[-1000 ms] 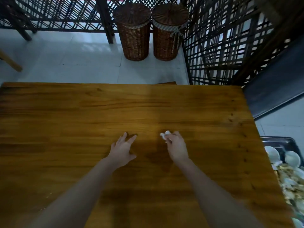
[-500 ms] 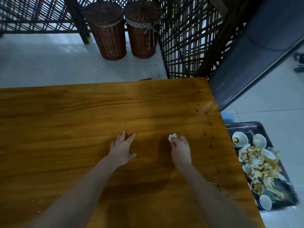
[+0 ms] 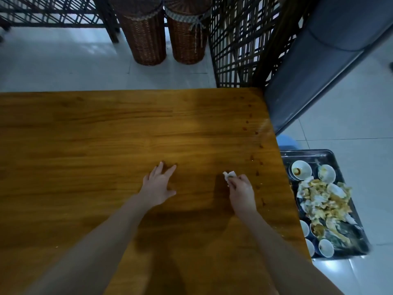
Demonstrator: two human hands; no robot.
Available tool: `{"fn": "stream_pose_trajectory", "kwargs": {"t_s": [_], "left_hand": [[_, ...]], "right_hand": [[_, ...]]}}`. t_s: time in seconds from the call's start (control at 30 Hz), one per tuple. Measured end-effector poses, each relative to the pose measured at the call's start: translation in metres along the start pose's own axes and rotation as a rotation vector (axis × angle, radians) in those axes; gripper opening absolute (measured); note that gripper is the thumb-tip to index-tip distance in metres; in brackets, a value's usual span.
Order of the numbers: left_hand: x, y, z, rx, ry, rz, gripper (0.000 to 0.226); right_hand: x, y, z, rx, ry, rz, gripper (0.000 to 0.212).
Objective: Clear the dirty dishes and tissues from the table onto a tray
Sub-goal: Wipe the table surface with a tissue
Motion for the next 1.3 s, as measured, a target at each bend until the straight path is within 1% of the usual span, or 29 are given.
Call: {"fn": "stream_pose_trajectory", "kwargs": {"t_s": [0.17, 0.3, 0.47, 0.53, 0.6, 0.73, 0.87, 1.0, 1.07, 1.17, 1.3], "left_hand": [[-0.007, -0.023, -0.025, 0.014, -0.032, 0.001, 0.087], [-0.012, -0.040, -0.042, 0.021, -0.058, -0.008, 0.086], [-0.009, -0.054, -0.060, 0.024, -0.046, -0.009, 0.084], [-0.009, -0.060, -0.067, 0.006, -0.051, -0.028, 0.083], [-0.011, -0.066, -0.076, -0.014, -0.069, -0.036, 0.083], [-0.010, -0.080, -0.095, -0.036, -0.075, -0.038, 0.084], [-0.009, -0.090, -0.113, -0.054, -0.070, -0.044, 0.085], [-0.011, -0.098, -0.129, -0.071, -0.080, -0.057, 0.086], [-0.011, -0.104, -0.137, -0.066, -0.079, -0.048, 0.086], [-0.013, -0.115, -0.147, -0.055, -0.077, -0.050, 0.088], [-0.017, -0.122, -0.153, -0.039, -0.070, -0.032, 0.087]], "right_hand": [[0.007, -0.009, -0.029, -0.002, -0.069, 0.032, 0.025], [0.030, -0.030, -0.072, 0.030, 0.080, 0.021, 0.025], [0.024, -0.048, -0.118, 0.087, 0.101, 0.017, 0.025], [0.017, -0.047, -0.130, 0.117, 0.106, 0.030, 0.025], [0.004, -0.034, -0.136, 0.105, 0.100, 0.020, 0.025], [-0.042, 0.005, -0.140, 0.028, -0.003, -0.031, 0.022], [-0.102, 0.046, -0.150, -0.078, -0.229, -0.040, 0.025], [-0.105, 0.052, -0.163, -0.120, -0.324, -0.073, 0.029], [-0.094, 0.039, -0.169, -0.082, -0.336, -0.144, 0.031], [-0.071, 0.013, -0.185, -0.044, -0.265, -0.120, 0.036], [-0.034, -0.020, -0.215, 0.010, -0.025, -0.093, 0.039]]}}
Point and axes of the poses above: each hand's wrist, its own z-axis towards the middle knuckle, its own y-axis out of the back of the hand, x = y × z, the point moved 10 cm from there along z, towards the middle knuckle, and after that the axes turned 2 degrees about -y, right-handed, at the moved point
